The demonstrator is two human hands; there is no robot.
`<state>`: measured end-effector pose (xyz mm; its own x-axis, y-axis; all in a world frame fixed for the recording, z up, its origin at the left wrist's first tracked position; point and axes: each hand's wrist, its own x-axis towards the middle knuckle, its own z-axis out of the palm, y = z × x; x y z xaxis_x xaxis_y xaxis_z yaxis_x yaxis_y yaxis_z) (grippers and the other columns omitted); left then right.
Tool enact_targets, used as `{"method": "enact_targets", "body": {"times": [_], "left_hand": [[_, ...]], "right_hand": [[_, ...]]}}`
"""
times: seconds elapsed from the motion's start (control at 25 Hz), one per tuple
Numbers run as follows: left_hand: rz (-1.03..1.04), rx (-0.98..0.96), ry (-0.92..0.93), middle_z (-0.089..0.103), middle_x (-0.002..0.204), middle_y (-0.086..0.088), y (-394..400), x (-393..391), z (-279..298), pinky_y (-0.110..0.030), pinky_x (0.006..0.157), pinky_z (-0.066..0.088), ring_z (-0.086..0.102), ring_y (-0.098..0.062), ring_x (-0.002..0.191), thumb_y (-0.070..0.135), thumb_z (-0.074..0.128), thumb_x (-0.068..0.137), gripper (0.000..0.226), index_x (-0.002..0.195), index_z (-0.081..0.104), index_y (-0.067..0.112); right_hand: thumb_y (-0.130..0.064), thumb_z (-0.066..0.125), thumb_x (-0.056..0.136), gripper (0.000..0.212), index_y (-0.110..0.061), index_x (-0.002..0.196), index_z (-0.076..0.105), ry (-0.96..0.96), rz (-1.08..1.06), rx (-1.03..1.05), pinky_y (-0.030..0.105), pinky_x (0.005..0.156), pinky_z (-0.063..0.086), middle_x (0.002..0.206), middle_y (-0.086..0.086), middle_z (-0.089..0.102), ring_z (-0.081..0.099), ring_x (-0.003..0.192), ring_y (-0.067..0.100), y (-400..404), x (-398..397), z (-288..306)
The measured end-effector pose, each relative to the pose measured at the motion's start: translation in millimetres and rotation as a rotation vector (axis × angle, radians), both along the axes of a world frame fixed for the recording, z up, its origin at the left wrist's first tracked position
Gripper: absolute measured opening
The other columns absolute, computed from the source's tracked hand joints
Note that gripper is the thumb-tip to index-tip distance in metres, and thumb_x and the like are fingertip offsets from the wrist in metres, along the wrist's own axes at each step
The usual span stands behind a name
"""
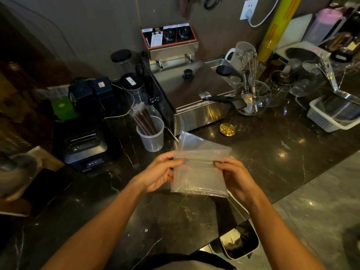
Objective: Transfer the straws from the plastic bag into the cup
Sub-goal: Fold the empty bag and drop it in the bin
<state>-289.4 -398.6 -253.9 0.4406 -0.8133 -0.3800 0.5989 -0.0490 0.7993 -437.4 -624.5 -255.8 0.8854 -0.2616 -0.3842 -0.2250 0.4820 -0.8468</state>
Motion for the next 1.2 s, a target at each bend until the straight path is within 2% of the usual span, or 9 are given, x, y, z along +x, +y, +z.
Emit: {"method": "enact_targets", "body": {"times": [0.16,0.32,0.4,0.48,0.6,0.72,0.8,0.88,1.2], "left_hand": [[0.031,0.084,-0.072,0.078,0.107,-0.002,-11,-9,1,-0.039,0.085,0.063,0.074,-0.022,0.099,0.0,0.054,0.098,0.032,0.089,0.08,0.016],[0.022,0.175,-0.25,0.073,0.103,-0.002,-26,-11,1,-0.032,0.071,0.062,0.073,-0.019,0.092,-0.008,0.048,0.098,0.05,0.07,0.078,0.02],[0.017,0.213,-0.356,0.069,0.107,-0.006,-38,-12,3,-0.029,0.067,0.061,0.07,-0.024,0.095,-0.011,0.048,0.095,0.056,0.064,0.077,0.024],[0.033,0.245,-0.431,0.068,0.108,-0.01,-51,-14,5,-0.035,0.069,0.063,0.069,-0.035,0.099,-0.013,0.049,0.093,0.058,0.061,0.077,0.026],[0.005,0.24,-0.51,0.069,0.117,-0.006,-61,-18,8,-0.051,0.084,0.061,0.067,-0.04,0.111,-0.006,0.052,0.097,0.043,0.095,0.081,0.025],[0.035,0.115,-0.198,0.066,0.134,-0.007,-61,-26,0,-0.049,0.086,0.063,0.07,-0.033,0.114,0.022,0.051,0.105,0.042,0.146,0.051,0.03],[-0.006,0.1,-0.015,0.065,0.138,-0.01,-59,-32,-6,-0.051,0.094,0.059,0.069,-0.031,0.12,0.046,0.052,0.1,0.047,0.145,0.05,0.029],[-0.134,0.159,-0.028,0.068,0.135,-0.009,-58,-40,-12,-0.048,0.097,0.058,0.07,-0.027,0.119,0.058,0.064,0.089,0.058,0.138,0.056,0.028],[-0.256,0.221,-0.169,0.076,0.113,-0.008,-77,-110,-31,-0.032,0.072,0.065,0.078,-0.016,0.094,0.011,0.075,0.09,0.03,0.119,0.066,0.014]], "right_hand": [[-0.007,0.063,0.078,0.016,-0.014,0.069,0.074,-0.034,0.009,-0.024,0.026,0.068,0.055,0.087,0.002,0.068,0.06,0.091,0.022,-7,-10,-3],[-0.039,0.058,0.091,0.04,-0.015,0.117,0.076,-0.032,0.007,0.062,0.043,0.092,0.057,0.12,0.011,0.075,0.069,0.111,0.032,-19,-24,1],[-0.062,0.073,0.077,0.066,-0.019,0.127,0.07,0.058,0.096,0.054,0.044,0.093,0.059,0.124,0.01,0.075,0.072,0.114,0.03,-25,-30,4],[-0.061,0.088,0.063,0.084,-0.014,0.128,0.067,0.151,0.22,0.008,0.038,0.086,0.063,0.12,0.011,0.077,0.074,0.107,0.029,-32,-34,3],[-0.042,0.088,0.075,0.069,-0.001,0.127,0.067,0.166,0.237,-0.075,0.03,0.075,0.064,0.117,0.022,0.074,0.074,0.089,0.027,-39,-41,0],[-0.018,0.07,0.094,0.031,0.002,0.118,0.069,0.161,0.083,-0.052,0.024,0.059,0.06,0.104,0.02,0.075,0.07,0.07,0.02,-38,-52,2],[-0.015,0.068,0.095,0.024,-0.001,0.114,0.072,0.163,0.014,-0.08,0.022,0.054,0.056,0.102,0.016,0.076,0.067,0.066,0.018,-34,-60,5],[-0.019,0.07,0.093,0.025,-0.004,0.113,0.072,0.194,-0.011,-0.18,0.023,0.052,0.052,0.102,0.018,0.076,0.065,0.063,0.018,-26,-68,7],[-0.019,0.074,0.093,0.026,-0.002,0.112,0.074,0.369,-0.305,-0.243,0.023,0.049,0.049,0.087,0.012,0.076,0.061,0.056,0.014,1,-156,2]]}}
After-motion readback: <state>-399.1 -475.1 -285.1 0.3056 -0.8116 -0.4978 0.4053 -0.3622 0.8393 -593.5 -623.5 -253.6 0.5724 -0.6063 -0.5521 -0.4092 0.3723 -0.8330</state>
